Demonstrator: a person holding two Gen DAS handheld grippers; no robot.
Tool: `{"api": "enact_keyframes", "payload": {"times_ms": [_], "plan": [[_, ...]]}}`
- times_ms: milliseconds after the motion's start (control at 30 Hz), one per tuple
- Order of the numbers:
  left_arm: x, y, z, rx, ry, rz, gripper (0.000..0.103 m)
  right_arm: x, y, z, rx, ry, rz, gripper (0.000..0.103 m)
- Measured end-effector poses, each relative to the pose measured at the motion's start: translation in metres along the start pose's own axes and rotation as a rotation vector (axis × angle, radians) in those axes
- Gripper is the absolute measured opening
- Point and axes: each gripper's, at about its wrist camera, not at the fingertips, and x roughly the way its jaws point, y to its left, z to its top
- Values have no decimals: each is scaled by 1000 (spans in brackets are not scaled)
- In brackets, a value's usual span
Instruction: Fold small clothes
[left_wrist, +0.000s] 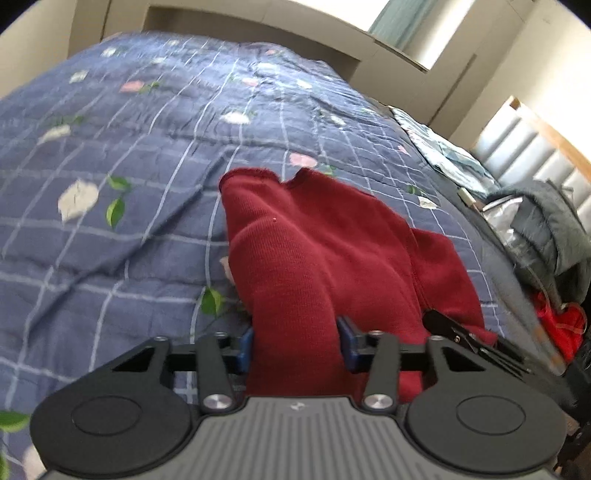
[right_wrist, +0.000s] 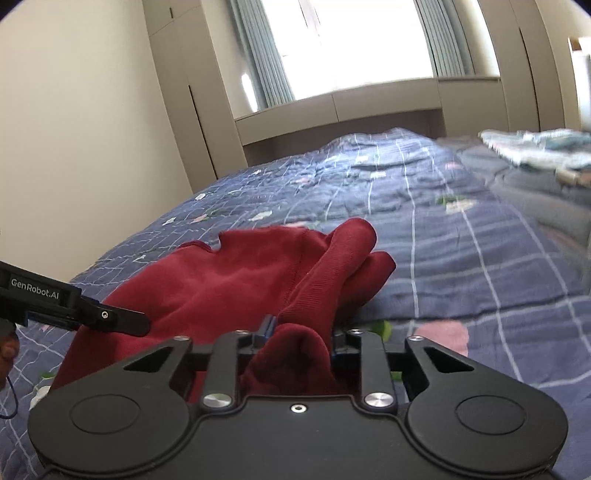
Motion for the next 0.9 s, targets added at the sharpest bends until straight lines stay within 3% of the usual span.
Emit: {"api": "enact_keyframes", "payload": {"times_ms": [233, 400, 700, 900], "plan": [[-29, -2, 11, 70, -36, -18, 37, -11, 43, 19, -69, -40, 15, 21], [-65, 21, 21, 78, -93, 5, 37, 1, 92, 32, -124, -68, 64, 21], [-120, 107, 31, -16, -200, 125, 37, 59, 188, 31, -156, -44, 162, 21], [-119, 165, 22, -94, -186, 153, 37, 91, 215, 8, -168, 59, 161, 22]]}}
